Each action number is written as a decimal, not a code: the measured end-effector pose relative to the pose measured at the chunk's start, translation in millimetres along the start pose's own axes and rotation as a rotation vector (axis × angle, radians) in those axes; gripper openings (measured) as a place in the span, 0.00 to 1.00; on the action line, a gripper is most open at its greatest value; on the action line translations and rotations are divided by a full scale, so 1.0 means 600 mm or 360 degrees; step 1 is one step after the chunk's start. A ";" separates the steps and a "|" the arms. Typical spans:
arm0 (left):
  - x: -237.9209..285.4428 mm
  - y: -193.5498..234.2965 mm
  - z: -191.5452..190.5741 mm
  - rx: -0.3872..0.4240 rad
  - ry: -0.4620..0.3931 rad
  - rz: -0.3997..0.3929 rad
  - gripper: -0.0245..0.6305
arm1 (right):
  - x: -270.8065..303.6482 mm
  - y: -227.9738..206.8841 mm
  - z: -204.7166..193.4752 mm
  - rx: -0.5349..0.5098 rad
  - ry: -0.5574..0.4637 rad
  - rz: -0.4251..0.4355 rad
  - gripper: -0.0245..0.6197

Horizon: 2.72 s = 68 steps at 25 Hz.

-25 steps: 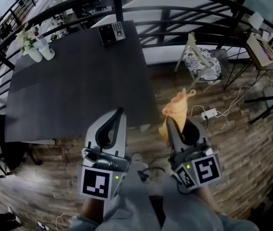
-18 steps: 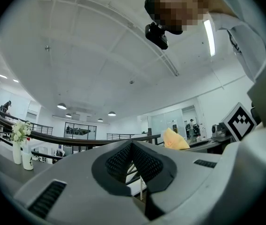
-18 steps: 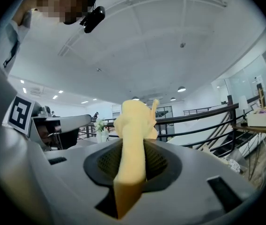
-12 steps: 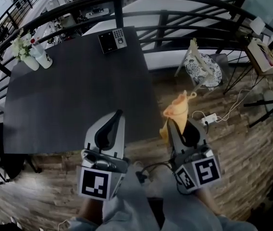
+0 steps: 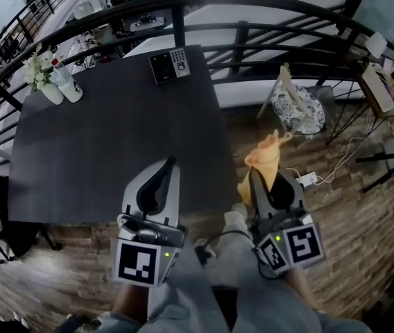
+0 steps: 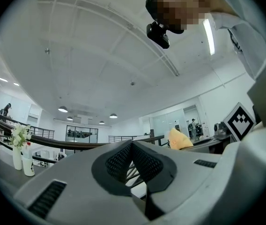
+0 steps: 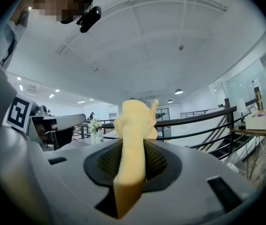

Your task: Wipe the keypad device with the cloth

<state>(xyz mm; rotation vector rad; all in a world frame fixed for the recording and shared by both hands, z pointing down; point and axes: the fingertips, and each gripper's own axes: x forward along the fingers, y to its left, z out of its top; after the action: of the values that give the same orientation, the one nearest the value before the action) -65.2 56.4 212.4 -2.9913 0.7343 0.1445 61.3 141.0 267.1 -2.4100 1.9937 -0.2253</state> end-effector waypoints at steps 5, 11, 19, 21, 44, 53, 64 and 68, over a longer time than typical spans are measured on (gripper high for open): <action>0.012 0.016 -0.001 0.0034 0.0001 0.0067 0.05 | 0.032 -0.011 0.007 -0.0028 -0.0015 0.0057 0.20; 0.044 0.033 -0.011 0.0054 0.0012 0.0172 0.05 | 0.088 -0.028 0.010 -0.0045 -0.0010 0.0179 0.20; 0.117 0.057 -0.023 0.0062 0.0055 0.0332 0.05 | 0.188 -0.062 0.011 -0.0063 0.0065 0.0386 0.20; 0.133 0.067 -0.027 0.0058 0.0070 0.0378 0.05 | 0.215 -0.073 0.010 -0.0075 0.0084 0.0425 0.20; 0.266 0.152 -0.090 0.0082 0.0213 0.0798 0.05 | 0.545 -0.158 -0.023 -0.0376 0.0157 0.0717 0.20; 0.276 0.184 -0.118 0.0093 0.0244 0.0832 0.05 | 0.656 -0.159 -0.056 -0.0413 0.0195 0.0632 0.20; 0.298 0.260 -0.160 0.0058 0.0247 0.0809 0.05 | 0.777 -0.147 -0.096 -0.0382 0.0256 0.0513 0.20; 0.304 0.287 -0.173 0.0050 0.0246 0.0830 0.05 | 0.813 -0.144 -0.115 -0.0376 0.0289 0.0469 0.20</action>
<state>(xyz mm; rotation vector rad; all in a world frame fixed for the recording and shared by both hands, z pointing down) 23.9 -187.8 290.6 -2.7289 1.5023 -0.0780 226.3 -313.3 395.9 -2.2460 2.5572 -0.2225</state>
